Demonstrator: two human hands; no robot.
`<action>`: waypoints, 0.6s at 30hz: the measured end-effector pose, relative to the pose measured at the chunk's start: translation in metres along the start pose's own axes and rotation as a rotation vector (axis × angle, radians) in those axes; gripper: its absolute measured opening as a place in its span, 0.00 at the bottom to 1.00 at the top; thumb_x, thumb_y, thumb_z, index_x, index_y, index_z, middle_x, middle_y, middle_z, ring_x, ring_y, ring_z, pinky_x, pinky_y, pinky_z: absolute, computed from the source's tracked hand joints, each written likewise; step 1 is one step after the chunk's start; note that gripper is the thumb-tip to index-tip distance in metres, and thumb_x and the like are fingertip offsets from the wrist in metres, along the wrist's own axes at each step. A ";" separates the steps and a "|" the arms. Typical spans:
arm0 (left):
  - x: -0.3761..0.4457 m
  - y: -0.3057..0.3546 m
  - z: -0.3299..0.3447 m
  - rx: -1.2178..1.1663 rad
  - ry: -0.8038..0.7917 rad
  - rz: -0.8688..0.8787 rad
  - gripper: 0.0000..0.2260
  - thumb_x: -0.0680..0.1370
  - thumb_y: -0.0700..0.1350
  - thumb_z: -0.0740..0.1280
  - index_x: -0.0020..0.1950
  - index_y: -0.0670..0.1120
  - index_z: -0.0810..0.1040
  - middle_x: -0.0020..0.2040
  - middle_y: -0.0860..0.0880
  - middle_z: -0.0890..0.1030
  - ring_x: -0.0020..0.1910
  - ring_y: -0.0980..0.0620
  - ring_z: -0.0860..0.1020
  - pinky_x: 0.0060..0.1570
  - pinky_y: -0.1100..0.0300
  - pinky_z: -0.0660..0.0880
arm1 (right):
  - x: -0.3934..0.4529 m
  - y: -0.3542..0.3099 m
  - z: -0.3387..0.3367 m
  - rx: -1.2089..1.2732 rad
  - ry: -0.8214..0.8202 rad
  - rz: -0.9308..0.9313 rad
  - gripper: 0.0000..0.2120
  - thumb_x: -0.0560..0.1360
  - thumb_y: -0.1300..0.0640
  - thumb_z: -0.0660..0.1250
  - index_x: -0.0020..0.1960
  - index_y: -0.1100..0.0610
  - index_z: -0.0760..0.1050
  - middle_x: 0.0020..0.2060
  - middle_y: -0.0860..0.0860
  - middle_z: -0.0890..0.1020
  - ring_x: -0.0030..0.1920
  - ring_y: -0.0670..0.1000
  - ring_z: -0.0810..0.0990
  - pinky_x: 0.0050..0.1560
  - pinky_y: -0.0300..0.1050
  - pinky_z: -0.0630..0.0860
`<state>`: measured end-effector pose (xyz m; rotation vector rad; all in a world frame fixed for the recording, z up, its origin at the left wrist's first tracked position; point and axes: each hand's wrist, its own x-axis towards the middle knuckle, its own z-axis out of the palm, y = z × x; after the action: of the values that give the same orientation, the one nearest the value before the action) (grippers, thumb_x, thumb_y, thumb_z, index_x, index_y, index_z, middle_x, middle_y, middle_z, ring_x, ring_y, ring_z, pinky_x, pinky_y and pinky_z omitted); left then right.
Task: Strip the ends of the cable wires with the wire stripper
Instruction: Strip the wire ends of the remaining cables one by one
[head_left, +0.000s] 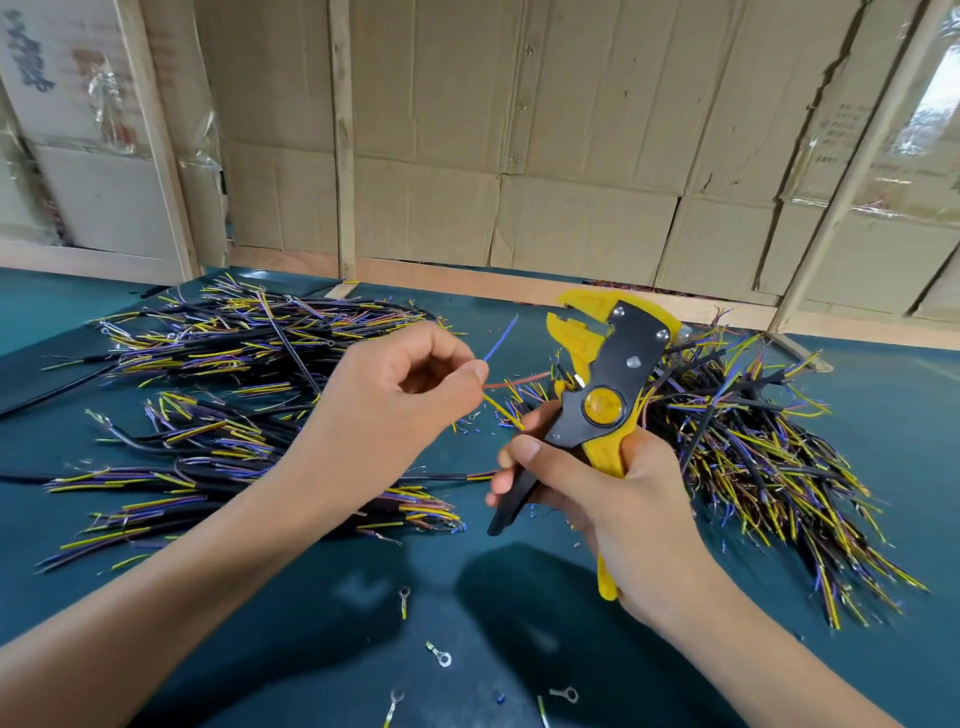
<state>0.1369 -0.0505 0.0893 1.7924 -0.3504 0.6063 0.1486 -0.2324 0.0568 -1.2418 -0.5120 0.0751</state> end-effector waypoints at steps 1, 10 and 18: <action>0.001 0.001 -0.001 -0.016 0.018 0.006 0.06 0.74 0.47 0.69 0.38 0.48 0.78 0.26 0.59 0.71 0.25 0.60 0.66 0.29 0.69 0.64 | 0.000 -0.002 -0.001 0.022 -0.036 0.024 0.04 0.72 0.65 0.71 0.47 0.64 0.80 0.37 0.63 0.81 0.36 0.63 0.81 0.43 0.60 0.82; 0.008 0.000 -0.022 0.023 0.134 0.115 0.04 0.74 0.46 0.69 0.40 0.48 0.79 0.30 0.56 0.76 0.27 0.58 0.69 0.30 0.65 0.67 | 0.001 -0.015 -0.008 0.030 -0.240 0.233 0.05 0.73 0.65 0.71 0.48 0.60 0.83 0.40 0.66 0.82 0.37 0.65 0.83 0.42 0.61 0.82; 0.014 -0.004 -0.032 -0.084 0.131 0.088 0.05 0.74 0.45 0.70 0.38 0.49 0.81 0.29 0.51 0.74 0.25 0.54 0.66 0.27 0.64 0.64 | 0.000 -0.014 -0.011 -0.020 -0.278 0.255 0.06 0.73 0.64 0.72 0.49 0.62 0.83 0.40 0.66 0.82 0.38 0.66 0.83 0.43 0.64 0.81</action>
<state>0.1437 -0.0180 0.1010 1.6549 -0.3614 0.7568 0.1502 -0.2463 0.0676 -1.3188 -0.5916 0.4643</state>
